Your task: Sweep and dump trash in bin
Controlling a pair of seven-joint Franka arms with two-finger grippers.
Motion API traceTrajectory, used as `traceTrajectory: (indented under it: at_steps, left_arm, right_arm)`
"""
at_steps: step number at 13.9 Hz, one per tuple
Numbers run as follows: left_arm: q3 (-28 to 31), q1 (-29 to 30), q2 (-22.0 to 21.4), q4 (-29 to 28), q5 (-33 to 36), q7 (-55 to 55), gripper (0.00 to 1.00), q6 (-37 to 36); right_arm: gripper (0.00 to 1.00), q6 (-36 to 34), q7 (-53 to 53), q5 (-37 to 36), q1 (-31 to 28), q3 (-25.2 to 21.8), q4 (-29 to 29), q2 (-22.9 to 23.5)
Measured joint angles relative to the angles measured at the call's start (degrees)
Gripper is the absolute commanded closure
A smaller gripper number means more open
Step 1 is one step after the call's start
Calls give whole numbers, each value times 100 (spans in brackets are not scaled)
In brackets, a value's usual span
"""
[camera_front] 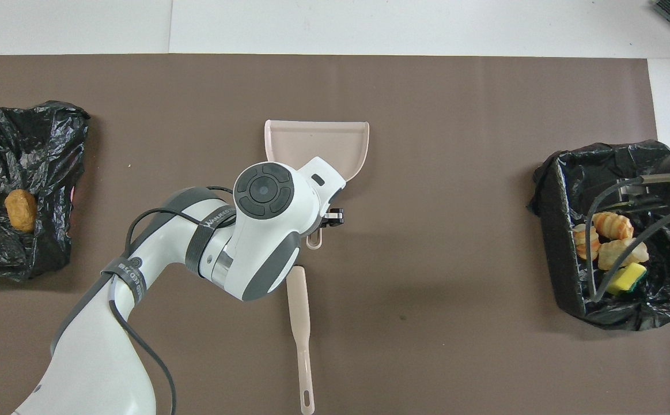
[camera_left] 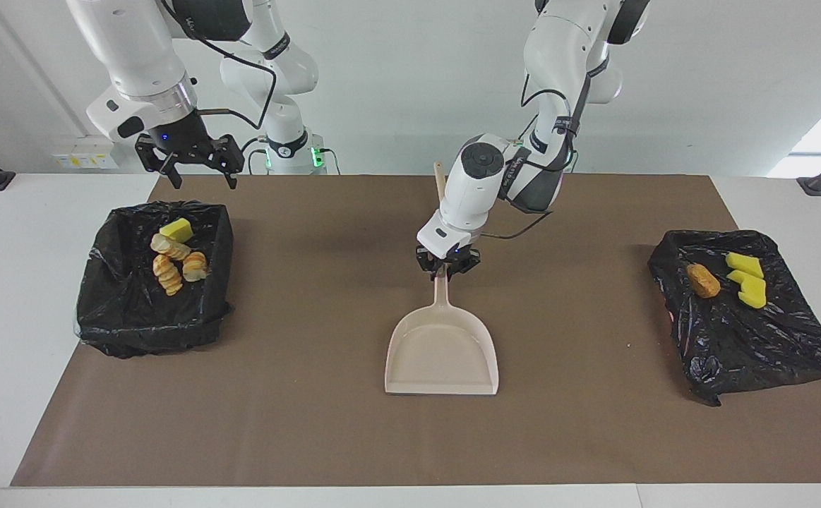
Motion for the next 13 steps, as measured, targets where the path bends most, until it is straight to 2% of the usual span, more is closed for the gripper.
traceTrajectory:
  at_steps: [6, 9, 13]
  left_arm:
    - [109, 270, -259, 48, 9, -5, 0, -64]
    - [141, 626, -495, 108, 180, 94, 0, -228]
    - [163, 1253, -878, 127, 206, 751, 0, -615]
  right_arm:
    - [0, 0, 0, 0, 0, 0, 0, 0]
    - [0, 0, 0, 0, 0, 0, 0, 0]
    - [0, 0, 0, 0, 0, 0, 0, 0]
